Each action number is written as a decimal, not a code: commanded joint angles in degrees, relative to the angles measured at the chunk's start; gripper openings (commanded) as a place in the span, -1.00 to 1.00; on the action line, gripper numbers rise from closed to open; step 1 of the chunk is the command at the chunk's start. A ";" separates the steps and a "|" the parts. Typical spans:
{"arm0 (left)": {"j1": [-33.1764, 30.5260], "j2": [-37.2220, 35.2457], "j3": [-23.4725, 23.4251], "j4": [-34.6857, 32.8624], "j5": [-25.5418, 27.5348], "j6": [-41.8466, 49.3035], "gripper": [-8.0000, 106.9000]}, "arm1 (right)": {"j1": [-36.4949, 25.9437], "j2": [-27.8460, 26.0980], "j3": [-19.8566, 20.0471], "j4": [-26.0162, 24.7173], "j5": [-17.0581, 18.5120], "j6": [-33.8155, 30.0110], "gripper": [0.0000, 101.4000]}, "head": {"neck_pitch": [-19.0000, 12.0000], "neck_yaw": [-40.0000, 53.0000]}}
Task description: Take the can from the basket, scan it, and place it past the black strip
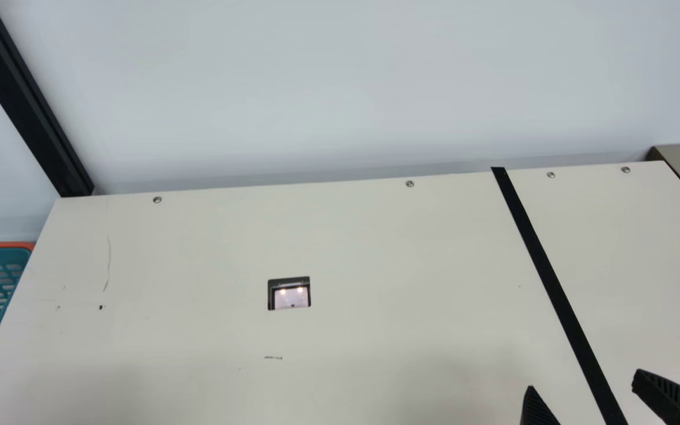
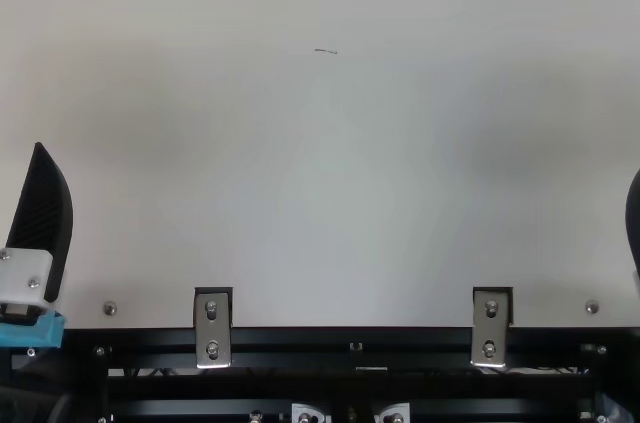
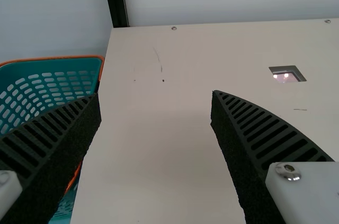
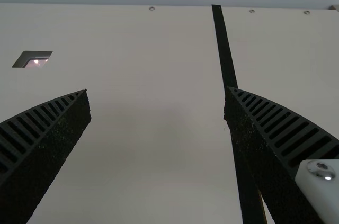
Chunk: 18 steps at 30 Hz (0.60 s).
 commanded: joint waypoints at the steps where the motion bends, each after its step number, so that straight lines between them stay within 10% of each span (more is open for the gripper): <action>1: 0.00 0.00 0.00 0.00 0.00 0.00 0.71 | 0.00 0.00 0.00 0.00 0.00 0.00 1.00 | -1.63 0.59; 18: 0.00 0.00 0.00 0.00 0.00 0.00 0.71 | 0.00 0.00 0.00 0.00 0.00 0.00 1.00 | -1.63 0.59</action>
